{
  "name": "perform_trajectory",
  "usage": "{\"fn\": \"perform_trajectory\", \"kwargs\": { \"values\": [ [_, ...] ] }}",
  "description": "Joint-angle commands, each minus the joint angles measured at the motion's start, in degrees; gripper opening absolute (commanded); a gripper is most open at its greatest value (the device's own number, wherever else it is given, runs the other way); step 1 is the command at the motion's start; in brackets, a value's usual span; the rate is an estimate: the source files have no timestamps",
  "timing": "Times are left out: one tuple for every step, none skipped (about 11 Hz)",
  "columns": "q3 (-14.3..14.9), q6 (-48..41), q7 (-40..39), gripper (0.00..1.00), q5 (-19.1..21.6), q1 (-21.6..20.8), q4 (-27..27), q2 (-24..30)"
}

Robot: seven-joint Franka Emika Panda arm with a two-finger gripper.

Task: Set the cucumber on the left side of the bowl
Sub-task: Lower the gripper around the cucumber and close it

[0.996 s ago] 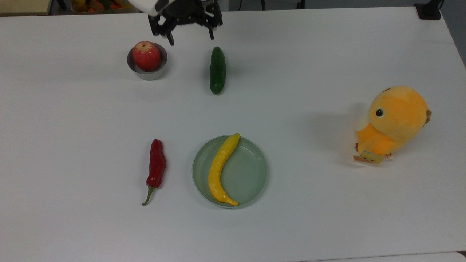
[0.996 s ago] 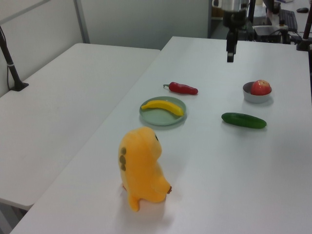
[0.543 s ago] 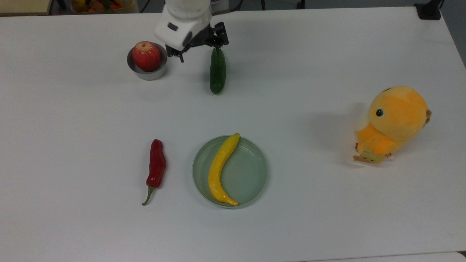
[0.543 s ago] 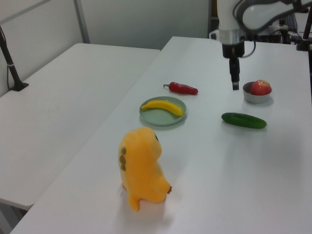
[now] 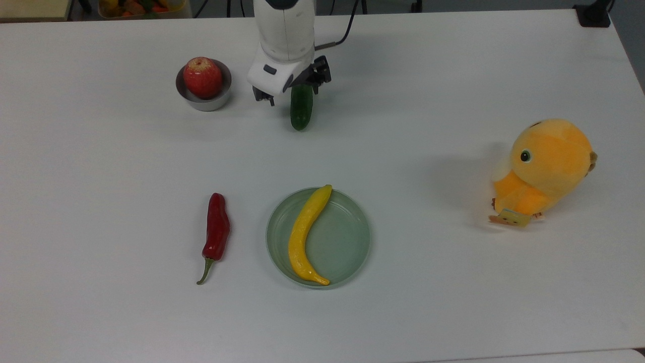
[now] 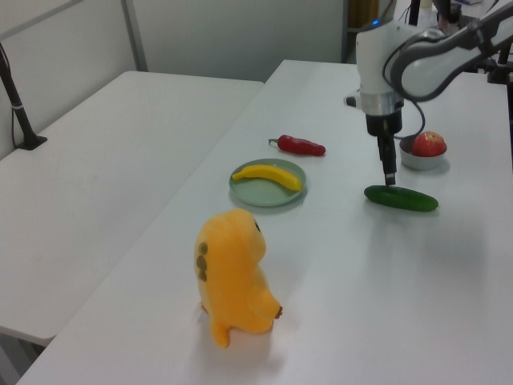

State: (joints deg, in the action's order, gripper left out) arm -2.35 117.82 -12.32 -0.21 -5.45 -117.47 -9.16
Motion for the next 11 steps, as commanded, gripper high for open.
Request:
{"fn": "perform_trajectory", "kwargs": {
  "values": [
    [-0.72,5.65,-0.24,1.0,-0.67,-0.44,-3.72,-0.76],
    [-0.81,6.36,0.19,1.0,-0.67,-0.44,-4.34,-0.85],
    [-0.99,6.71,1.15,1.0,-0.67,-0.44,-4.43,-0.94],
    [-1.42,6.72,1.95,1.0,-0.67,-0.44,-4.43,-1.03],
    [-1.43,6.72,2.56,1.0,-0.67,-0.44,-4.69,-1.03],
    [-1.43,6.63,2.66,1.0,-0.67,-0.44,-4.78,-1.03],
    [-1.51,6.63,2.66,1.0,-0.67,-0.44,-4.78,-1.03],
    [-1.52,6.45,2.66,0.94,-0.67,-0.36,-4.87,-1.03],
    [-1.52,6.45,2.66,0.78,-0.67,-0.36,-4.87,-1.03],
    [-1.52,6.37,2.66,0.51,-0.67,-0.36,-4.87,-1.03],
    [-1.52,6.28,2.66,0.3,-0.67,-0.36,-4.87,-0.94]
  ]
}}
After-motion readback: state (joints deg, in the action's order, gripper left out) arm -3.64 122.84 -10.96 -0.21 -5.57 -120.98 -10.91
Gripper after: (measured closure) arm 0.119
